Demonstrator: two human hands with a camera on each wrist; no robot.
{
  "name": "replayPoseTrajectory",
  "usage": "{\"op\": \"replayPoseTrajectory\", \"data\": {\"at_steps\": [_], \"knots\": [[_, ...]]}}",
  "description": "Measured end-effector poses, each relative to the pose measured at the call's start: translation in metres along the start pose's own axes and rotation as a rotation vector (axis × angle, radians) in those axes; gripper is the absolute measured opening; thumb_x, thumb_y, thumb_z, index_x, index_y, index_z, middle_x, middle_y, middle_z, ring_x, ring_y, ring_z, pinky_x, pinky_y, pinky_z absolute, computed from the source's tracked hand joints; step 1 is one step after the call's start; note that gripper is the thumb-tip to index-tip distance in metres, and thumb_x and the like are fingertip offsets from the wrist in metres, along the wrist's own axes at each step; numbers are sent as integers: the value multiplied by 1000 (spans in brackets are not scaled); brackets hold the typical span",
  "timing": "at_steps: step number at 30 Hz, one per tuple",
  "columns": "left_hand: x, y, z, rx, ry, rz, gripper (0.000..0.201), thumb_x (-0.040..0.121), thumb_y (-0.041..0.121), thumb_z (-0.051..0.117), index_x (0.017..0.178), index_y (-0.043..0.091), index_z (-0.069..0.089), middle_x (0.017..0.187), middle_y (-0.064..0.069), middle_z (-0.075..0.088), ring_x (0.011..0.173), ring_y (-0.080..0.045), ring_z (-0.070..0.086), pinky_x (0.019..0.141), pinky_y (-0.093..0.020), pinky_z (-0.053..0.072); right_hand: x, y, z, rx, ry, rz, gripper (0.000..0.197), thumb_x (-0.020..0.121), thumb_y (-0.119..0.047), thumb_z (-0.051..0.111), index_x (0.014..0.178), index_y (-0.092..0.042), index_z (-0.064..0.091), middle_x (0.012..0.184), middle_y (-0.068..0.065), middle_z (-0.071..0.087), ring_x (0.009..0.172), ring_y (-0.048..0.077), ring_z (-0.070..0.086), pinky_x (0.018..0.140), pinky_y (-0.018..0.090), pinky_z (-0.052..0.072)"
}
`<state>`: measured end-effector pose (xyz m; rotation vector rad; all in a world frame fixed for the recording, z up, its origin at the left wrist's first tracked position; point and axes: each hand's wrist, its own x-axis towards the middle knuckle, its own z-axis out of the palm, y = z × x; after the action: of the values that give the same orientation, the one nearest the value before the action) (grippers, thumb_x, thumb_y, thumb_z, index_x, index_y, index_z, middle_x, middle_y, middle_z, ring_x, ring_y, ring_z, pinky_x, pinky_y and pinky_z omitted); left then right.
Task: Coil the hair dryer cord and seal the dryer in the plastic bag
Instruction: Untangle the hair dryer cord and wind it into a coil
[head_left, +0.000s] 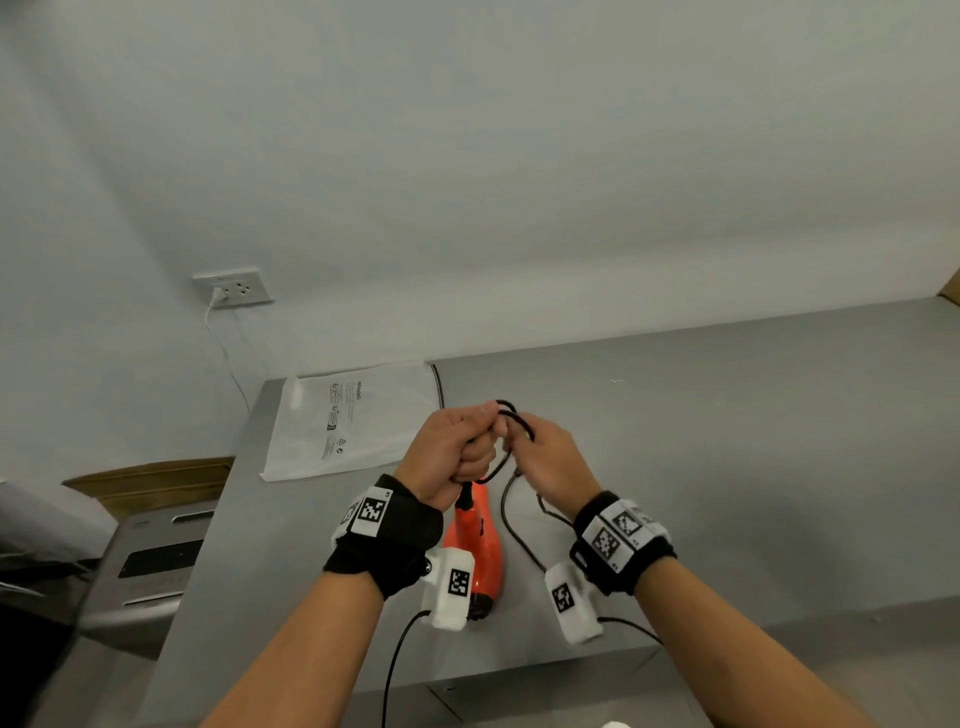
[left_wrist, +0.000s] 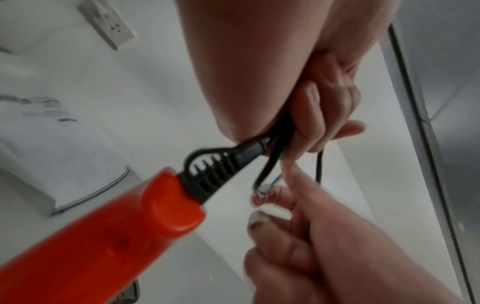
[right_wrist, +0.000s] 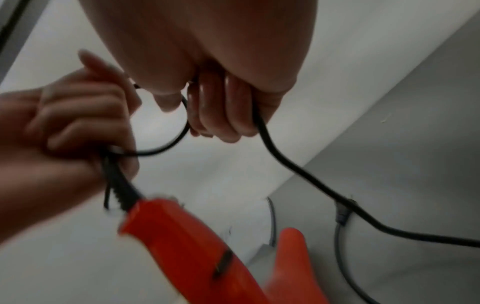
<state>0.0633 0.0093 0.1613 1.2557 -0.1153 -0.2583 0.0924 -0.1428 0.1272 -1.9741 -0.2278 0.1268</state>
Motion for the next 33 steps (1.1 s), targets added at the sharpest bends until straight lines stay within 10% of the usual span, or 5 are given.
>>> {"op": "replayPoseTrajectory", "data": {"at_steps": [4,12,18,23,33], "knots": [[-3,-4,0,-36,79,43,32,106,16,44,126,-2,61,65,-7,64,47,-13,51,48,-22,43,-28,30,26,-253,-138,-56,34,103,-46,41,102,-15,54,72,-3,60,59,13,56,59,32,46],[0,-5,-6,306,123,37,31,109,24,38,138,19,50,112,-13,76,98,-36,75,89,-43,59,-56,-3,-3,-837,-377,-501,43,101,-42,24,94,-13,56,73,8,66,58,28,61,54,39,51],[1,-4,6,504,17,7,30,108,34,42,96,19,64,59,-2,58,45,-18,51,59,-37,50,-20,-41,-62,-723,22,-633,21,86,-27,54,106,-23,59,68,-12,54,60,20,57,52,33,45],[5,-4,11,290,69,-38,45,103,45,46,71,16,56,53,4,29,42,-8,20,40,-21,19,2,-32,-68,-484,-201,-454,46,80,-30,54,126,-33,54,62,-11,44,59,10,47,61,27,44],[3,-1,6,180,-31,-154,53,98,52,51,58,17,46,46,5,27,35,-8,19,37,-20,16,20,-25,-54,-221,-236,-245,20,81,-12,68,67,-25,59,54,-10,50,54,8,43,60,30,38]]}}
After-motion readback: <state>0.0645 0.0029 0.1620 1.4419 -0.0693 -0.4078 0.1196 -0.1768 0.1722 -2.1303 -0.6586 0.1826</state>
